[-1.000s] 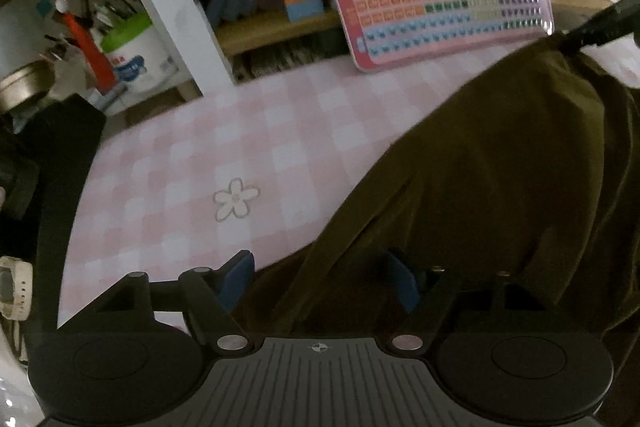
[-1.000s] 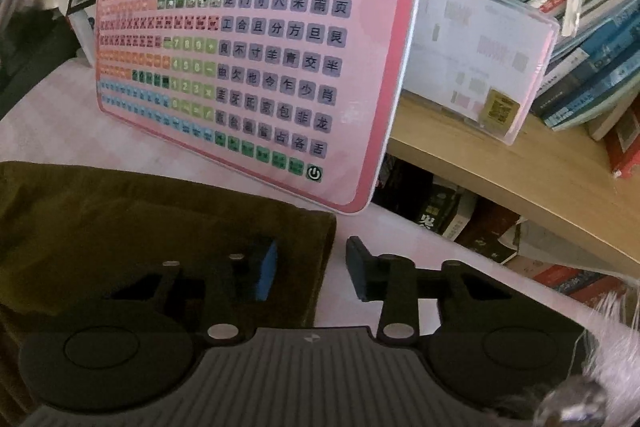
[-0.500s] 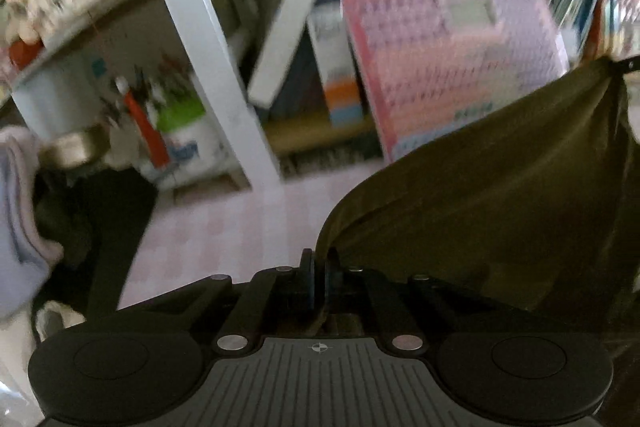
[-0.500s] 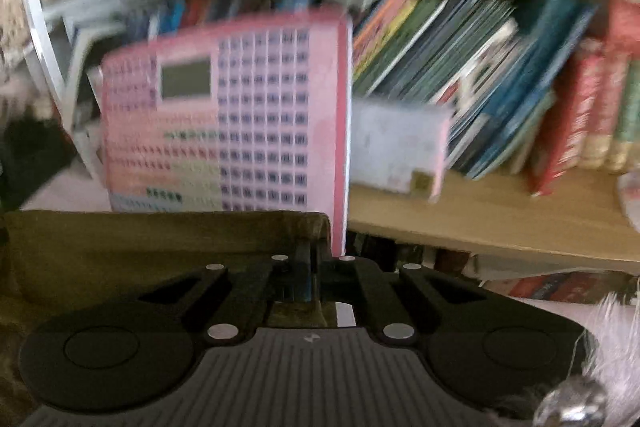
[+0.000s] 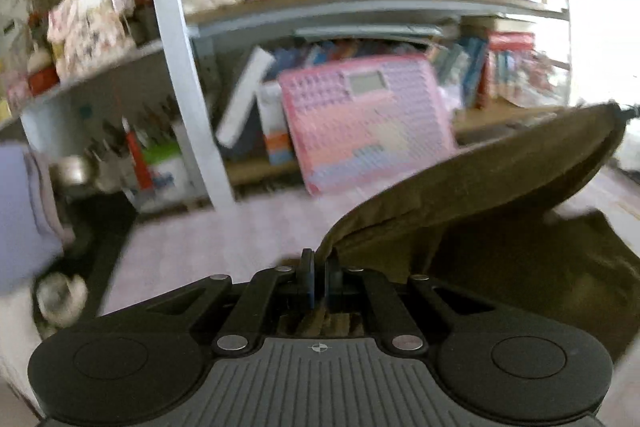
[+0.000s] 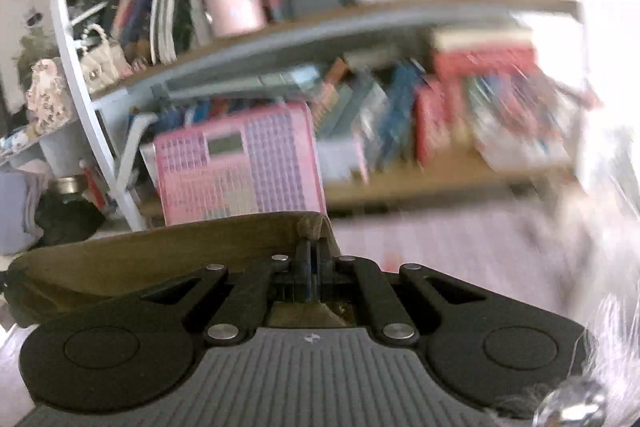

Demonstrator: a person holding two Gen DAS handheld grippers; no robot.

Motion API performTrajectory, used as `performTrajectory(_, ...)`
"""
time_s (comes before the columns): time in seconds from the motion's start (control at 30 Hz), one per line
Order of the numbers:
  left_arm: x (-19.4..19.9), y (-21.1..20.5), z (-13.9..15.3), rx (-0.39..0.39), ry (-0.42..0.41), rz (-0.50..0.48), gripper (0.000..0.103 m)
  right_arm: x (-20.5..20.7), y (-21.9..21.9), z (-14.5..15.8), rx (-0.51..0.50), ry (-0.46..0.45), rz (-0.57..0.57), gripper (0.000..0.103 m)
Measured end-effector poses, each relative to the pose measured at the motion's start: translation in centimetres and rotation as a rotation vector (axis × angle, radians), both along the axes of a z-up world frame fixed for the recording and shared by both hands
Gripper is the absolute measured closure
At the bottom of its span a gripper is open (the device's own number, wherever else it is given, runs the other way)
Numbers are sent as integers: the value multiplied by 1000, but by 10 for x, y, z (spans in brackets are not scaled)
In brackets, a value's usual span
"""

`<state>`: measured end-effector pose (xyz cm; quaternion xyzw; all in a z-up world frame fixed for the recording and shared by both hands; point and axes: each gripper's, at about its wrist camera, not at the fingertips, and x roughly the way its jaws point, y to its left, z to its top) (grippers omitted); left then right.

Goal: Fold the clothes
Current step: 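Fold the lifted hem over toward the waistband with both grippers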

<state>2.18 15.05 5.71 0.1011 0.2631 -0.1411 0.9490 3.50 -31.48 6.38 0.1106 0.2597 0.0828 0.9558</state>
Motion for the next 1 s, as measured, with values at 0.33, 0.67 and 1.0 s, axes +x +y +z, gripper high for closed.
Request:
performTrajectory(0.33,-42,30,-62,-236,275,65,83,-120,20,-105,19,371,-225,98)
performTrajectory(0.67,-71,66,-62,-515,325,227,57,-151,37,-86,99,383,-266,62)
performTrajectory(1.0,-74,101,-98,-1195,506,548,58,-151,29,-89,499,408,-369,50)
